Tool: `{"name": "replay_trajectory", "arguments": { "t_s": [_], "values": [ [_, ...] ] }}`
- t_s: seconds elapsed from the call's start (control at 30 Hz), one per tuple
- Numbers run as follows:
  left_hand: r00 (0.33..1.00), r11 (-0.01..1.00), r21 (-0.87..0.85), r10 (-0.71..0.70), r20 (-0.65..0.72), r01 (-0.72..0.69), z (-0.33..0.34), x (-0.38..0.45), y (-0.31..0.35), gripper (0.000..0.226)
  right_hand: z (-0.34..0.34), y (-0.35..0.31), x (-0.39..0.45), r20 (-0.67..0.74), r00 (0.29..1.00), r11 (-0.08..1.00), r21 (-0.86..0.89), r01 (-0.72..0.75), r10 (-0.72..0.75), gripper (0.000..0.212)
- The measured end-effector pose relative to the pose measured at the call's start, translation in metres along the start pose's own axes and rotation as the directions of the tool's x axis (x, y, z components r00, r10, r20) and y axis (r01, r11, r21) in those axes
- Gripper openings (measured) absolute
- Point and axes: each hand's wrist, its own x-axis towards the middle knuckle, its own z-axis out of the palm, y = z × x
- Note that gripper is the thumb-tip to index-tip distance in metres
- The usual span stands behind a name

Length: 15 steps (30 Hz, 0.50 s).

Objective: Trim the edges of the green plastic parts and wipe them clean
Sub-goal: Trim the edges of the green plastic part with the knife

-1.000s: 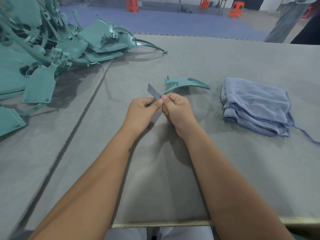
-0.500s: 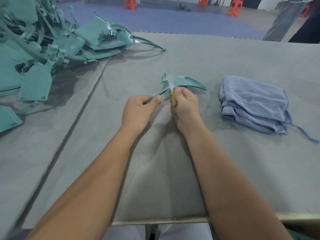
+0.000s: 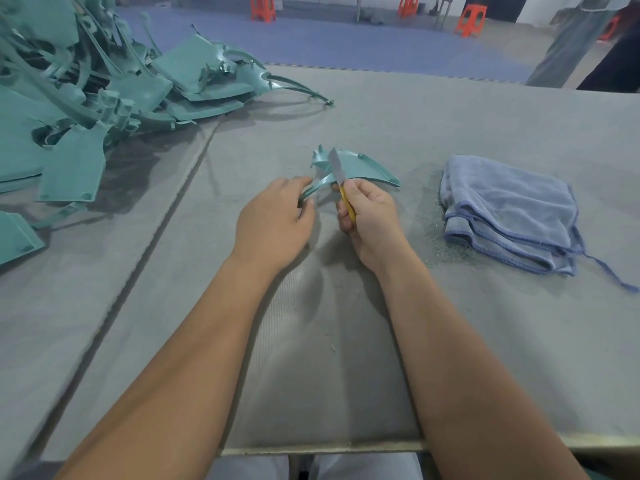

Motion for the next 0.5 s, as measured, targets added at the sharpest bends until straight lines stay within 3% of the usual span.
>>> {"name": "replay_trajectory", "arguments": {
  "t_s": [0.13,0.23,0.37,0.5],
  "values": [
    [0.996,0.999,-0.035,-0.002,0.085,0.005,0.002,0.010,0.001,0.024,0.000,0.002,-0.003,0.095,0.995,0.993,-0.107,0.053,-0.043,0.028],
    [0.989,0.979,-0.161,-0.106,0.102,0.121,0.000,0.012,-0.002,0.020,0.002,0.004,-0.006,0.175,0.982,0.982,-0.166,0.096,-0.066,0.028],
    [0.969,0.908,-0.341,-0.208,0.137,0.243,-0.002,0.012,-0.008,0.022,0.004,0.004,-0.006,0.154,0.986,0.962,-0.252,0.105,-0.067,0.030],
    [0.963,0.822,-0.501,-0.225,0.150,0.270,-0.001,0.010,-0.007,0.038,0.007,0.003,-0.008,0.124,0.990,0.972,-0.215,0.098,-0.072,0.033]
  ]
}}
